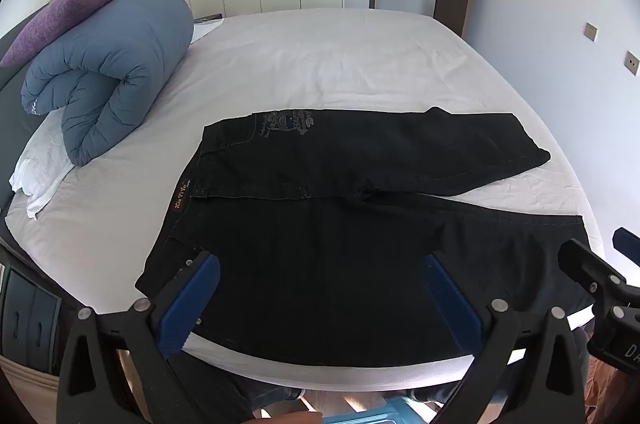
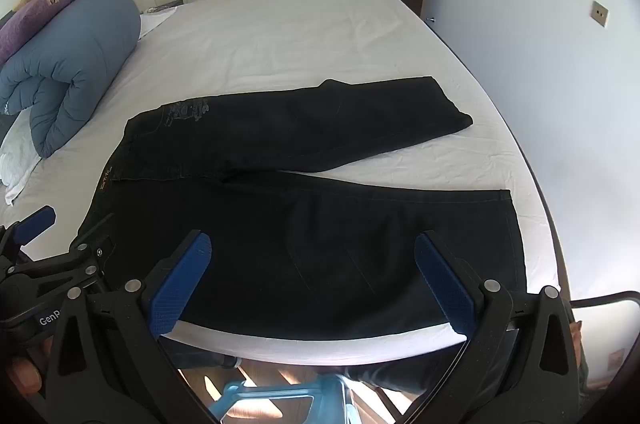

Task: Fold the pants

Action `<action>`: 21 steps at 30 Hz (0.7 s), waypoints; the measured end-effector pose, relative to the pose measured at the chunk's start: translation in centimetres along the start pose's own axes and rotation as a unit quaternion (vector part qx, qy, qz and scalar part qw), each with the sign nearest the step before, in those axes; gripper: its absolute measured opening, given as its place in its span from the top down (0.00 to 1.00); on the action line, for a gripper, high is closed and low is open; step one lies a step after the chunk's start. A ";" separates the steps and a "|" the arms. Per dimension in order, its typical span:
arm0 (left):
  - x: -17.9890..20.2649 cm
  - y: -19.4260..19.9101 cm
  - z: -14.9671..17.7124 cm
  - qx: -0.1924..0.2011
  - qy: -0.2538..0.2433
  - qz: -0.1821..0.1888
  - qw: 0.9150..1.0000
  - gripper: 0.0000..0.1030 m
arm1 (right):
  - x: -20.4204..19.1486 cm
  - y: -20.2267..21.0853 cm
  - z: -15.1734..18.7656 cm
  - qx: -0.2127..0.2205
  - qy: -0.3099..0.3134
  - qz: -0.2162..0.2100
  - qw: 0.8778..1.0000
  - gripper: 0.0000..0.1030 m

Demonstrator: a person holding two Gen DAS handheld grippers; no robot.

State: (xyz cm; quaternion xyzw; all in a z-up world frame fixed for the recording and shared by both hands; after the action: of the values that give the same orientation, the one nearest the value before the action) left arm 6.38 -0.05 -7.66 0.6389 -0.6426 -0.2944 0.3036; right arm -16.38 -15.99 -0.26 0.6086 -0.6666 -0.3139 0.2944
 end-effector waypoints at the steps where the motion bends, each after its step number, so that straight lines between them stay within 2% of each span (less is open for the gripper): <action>1: -0.1 0.0 0.0 0.002 -0.001 -0.002 1.000 0.00 | 0.0 0.0 0.0 -0.002 0.001 0.002 1.000 0.00; 21: -0.1 -0.1 0.4 -0.005 -0.005 -0.001 1.000 0.00 | -0.3 -0.1 0.3 -0.002 0.000 0.000 1.000 0.00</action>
State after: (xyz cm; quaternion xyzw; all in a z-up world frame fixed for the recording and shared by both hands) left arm 6.10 0.07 -7.98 0.6370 -0.6417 -0.3011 0.3031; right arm -16.51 -15.66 -0.51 0.6084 -0.6658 -0.3149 0.2957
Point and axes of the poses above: each gripper's, at about its wrist camera, not at the fingertips, and y roughly against the way its jaws point, x to its right, z to its underside, the point moved 10 cm from there along -y, roughly the way its jaws point, and after that the axes turned 3 degrees about y, right-handed, at the moved point
